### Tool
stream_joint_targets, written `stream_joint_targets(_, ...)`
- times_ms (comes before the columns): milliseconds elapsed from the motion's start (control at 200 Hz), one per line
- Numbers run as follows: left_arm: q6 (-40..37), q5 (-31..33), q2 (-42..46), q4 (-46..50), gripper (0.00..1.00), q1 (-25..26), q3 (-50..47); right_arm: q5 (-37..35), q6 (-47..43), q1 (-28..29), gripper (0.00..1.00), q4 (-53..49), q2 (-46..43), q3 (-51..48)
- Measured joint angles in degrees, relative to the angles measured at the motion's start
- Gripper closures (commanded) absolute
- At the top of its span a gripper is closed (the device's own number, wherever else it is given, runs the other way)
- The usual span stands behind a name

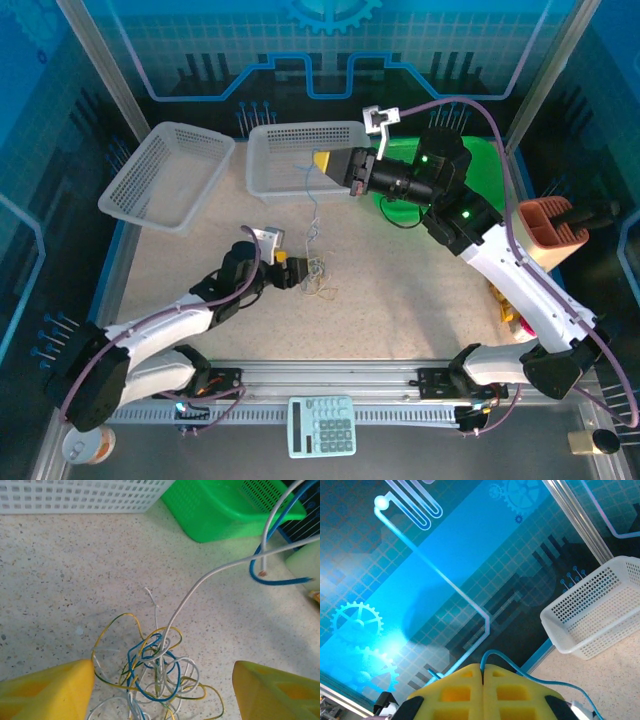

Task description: Untangle the cables

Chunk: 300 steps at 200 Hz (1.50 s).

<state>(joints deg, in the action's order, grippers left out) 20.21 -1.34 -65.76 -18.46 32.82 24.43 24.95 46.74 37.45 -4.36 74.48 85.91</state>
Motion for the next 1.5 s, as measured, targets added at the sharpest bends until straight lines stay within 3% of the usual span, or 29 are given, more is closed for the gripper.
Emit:
stream_joint_targets(200, -0.8, 0.0, -8.2, -4.7, 0.29, 0.0, 1.3, 0.0, 0.0, 0.9, 1.0, 0.0, 0.2, 0.0)
stream_joint_targets(405, -0.7, 0.0, -13.3, -8.1, 0.42, 0.4, 3.5, 0.0, 0.0, 1.7, 1.0, -0.1, 0.7, 0.0)
stream_joint_targets(795, 1.1, 0.1, -16.0, -10.2, 1.0, 0.6, 5.4, -0.3, -0.5, 1.8, 1.0, -1.3, 0.7, 0.7)
stream_joint_targets(1020, 2.5, 2.0, -15.2, -9.0, 1.0, 0.7, 4.2, -0.2, -0.7, -1.2, 1.0, -2.8, 0.7, 3.8)
stream_joint_targets(1501, 6.4, 6.6, -13.0, -6.3, 1.0, 0.7, -1.1, 3.4, -0.2, -13.4, 1.0, -0.9, -0.9, 10.1)
